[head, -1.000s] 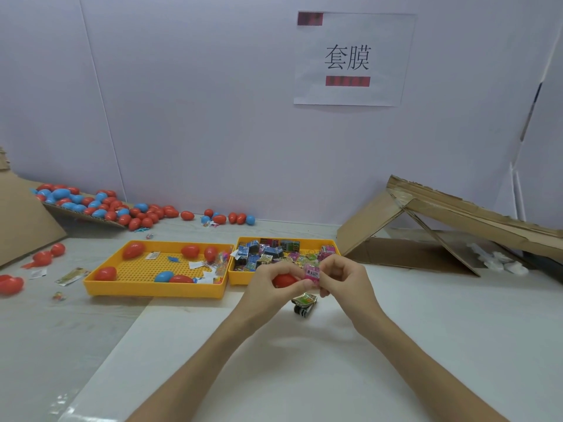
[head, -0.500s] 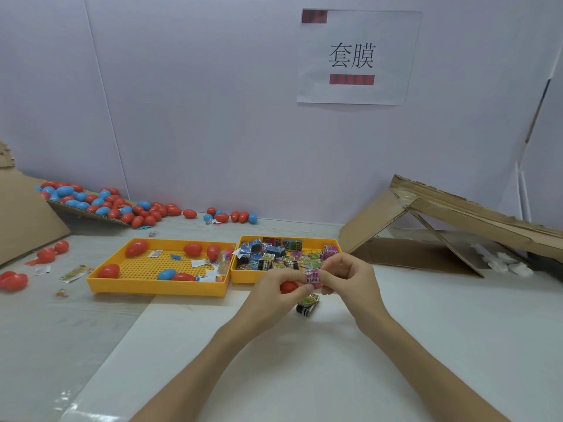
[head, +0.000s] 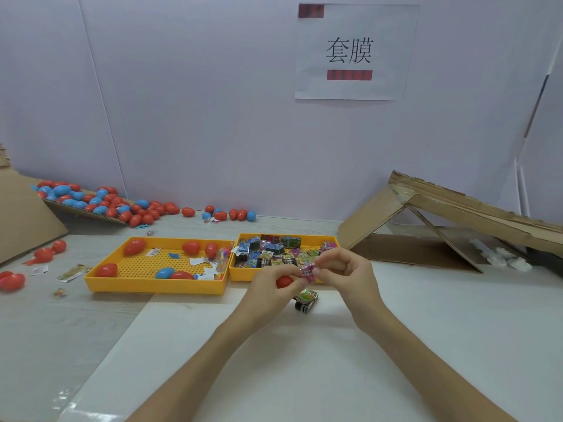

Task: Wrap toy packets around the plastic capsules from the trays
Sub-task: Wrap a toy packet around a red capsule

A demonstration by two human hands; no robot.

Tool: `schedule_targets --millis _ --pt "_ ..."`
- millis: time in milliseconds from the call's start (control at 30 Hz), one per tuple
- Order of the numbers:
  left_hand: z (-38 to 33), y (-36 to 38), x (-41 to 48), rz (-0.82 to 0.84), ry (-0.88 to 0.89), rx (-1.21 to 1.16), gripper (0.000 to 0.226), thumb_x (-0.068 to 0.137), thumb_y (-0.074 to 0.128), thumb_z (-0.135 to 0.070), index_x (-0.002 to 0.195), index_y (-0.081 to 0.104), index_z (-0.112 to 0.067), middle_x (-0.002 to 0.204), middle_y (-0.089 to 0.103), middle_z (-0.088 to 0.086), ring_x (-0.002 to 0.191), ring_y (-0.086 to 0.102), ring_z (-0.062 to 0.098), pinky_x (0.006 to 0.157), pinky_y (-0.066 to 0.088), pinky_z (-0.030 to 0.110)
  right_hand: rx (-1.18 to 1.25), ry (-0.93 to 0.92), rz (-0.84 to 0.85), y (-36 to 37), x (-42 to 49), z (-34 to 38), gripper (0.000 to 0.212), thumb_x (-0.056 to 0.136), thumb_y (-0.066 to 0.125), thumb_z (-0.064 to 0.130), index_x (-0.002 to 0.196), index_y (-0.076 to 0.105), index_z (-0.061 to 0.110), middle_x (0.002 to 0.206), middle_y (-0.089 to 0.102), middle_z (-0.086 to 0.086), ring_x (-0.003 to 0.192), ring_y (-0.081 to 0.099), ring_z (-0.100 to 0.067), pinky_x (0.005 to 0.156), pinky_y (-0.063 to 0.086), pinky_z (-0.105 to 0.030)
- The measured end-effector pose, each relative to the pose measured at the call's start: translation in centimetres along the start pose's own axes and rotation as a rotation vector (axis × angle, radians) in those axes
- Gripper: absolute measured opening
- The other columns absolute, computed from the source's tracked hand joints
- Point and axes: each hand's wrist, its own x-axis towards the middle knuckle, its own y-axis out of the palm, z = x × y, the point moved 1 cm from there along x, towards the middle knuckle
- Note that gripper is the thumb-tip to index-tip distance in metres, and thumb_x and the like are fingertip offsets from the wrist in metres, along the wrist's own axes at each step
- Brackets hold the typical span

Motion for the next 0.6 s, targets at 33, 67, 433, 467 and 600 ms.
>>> schedule_targets --millis 33,67,433,467,600 --pt "-0.06 0.0 -0.02 0.0 -0.01 -0.016 0.011 0.095 0.068 -0.022 0.088 0.076 -0.025 0.075 0.069 -0.012 0.075 0.06 -0.001 0.069 0.044 0.014 0.0 -0.006 0.0 -0.04 -0.01 0.0 0.033 0.081 0.075 -0.009 0.075 0.074 0.024 0.081 0.076 -0.005 0.081 0.072 -0.017 0.073 0.055 -0.022" --pt "-0.16 -0.03 -0.1 -0.003 -0.022 -0.036 0.014 0.095 0.068 -0.022 0.086 0.075 -0.031 0.075 0.069 -0.015 0.075 0.06 -0.003 0.069 0.044 0.011 -0.002 -0.011 0.002 -0.04 0.0 0.01 0.032 0.081 0.075 -0.009 0.075 0.074 0.023 0.081 0.075 -0.005 0.081 0.072 -0.017 0.073 0.055 -0.023" --pt "-0.9 0.34 -0.1 0.151 -0.296 -0.599 0.039 0.096 0.039 0.001 0.107 0.073 -0.015 0.102 0.061 0.013 0.071 0.063 0.016 0.062 0.05 0.027 0.017 -0.062 -0.132 -0.59 0.29 0.57 0.035 0.083 0.073 -0.007 0.07 0.078 0.025 0.076 0.074 0.002 0.07 0.069 -0.007 0.059 0.047 -0.012" --pt "-0.92 0.29 -0.12 0.169 -0.296 -0.609 0.041 0.098 0.037 0.004 0.11 0.072 -0.014 0.103 0.062 0.014 0.074 0.067 0.017 0.066 0.053 0.027 0.015 -0.062 -0.134 -0.6 0.27 0.66 0.035 0.083 0.073 -0.007 0.07 0.079 0.026 0.076 0.075 0.002 0.07 0.068 -0.006 0.058 0.047 -0.012" --pt "-0.99 0.12 -0.27 0.2 -0.289 -0.627 0.034 0.101 0.044 0.003 0.116 0.07 -0.012 0.104 0.068 0.014 0.087 0.072 0.024 0.078 0.058 0.03 0.001 -0.073 -0.149 -0.44 0.17 0.84 0.036 0.084 0.073 -0.006 0.072 0.08 0.027 0.079 0.076 0.003 0.071 0.069 -0.005 0.057 0.047 -0.012"
